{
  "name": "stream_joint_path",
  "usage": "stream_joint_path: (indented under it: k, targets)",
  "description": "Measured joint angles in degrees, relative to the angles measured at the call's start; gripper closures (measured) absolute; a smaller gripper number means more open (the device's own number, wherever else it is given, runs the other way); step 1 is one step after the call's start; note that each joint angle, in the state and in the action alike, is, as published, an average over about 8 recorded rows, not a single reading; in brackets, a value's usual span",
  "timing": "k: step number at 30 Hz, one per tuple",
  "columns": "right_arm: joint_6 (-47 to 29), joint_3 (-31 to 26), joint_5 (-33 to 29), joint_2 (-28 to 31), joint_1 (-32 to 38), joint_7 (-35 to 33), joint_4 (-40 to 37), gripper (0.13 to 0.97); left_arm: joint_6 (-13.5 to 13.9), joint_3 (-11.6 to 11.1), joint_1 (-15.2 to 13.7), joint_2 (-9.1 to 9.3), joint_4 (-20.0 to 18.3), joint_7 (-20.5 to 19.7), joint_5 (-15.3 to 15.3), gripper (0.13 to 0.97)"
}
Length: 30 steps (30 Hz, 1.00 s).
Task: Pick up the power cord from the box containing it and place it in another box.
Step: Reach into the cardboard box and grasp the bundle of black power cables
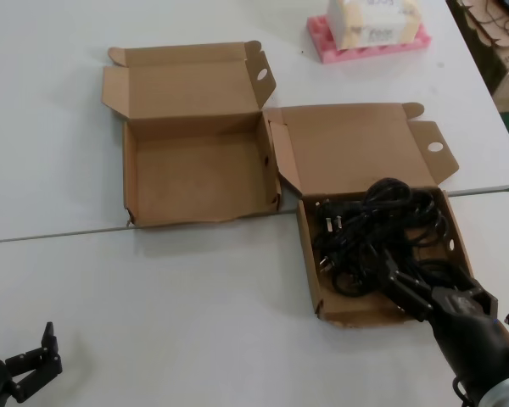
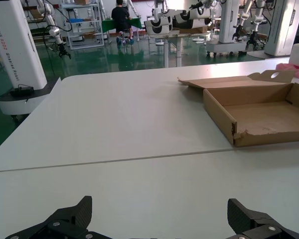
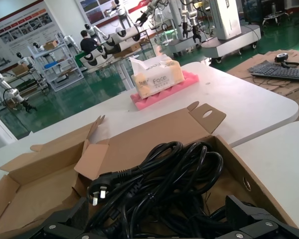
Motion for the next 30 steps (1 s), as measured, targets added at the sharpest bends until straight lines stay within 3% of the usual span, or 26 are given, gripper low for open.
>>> stream_joint_path:
  k: [17, 23, 30]
  targets:
    - [-0.73, 0.54, -0.58, -0.57, 0.18, 0.00, 0.48, 0.129, 0.00, 0.00, 0.00, 0.00, 0.00, 0.00, 0.00, 0.132]
    - [-4.64, 2.23, -2.10, -2.83, 2.15, 0.00, 0.29, 0.129, 0.00, 0.00, 0.00, 0.00, 0.00, 0.00, 0.00, 0.155]
    - [-10.19, 2.73, -5.62, -4.74, 7.46, 0.00, -5.25, 0.129, 0.00, 0.00, 0.00, 0.00, 0.00, 0.00, 0.01, 0.169]
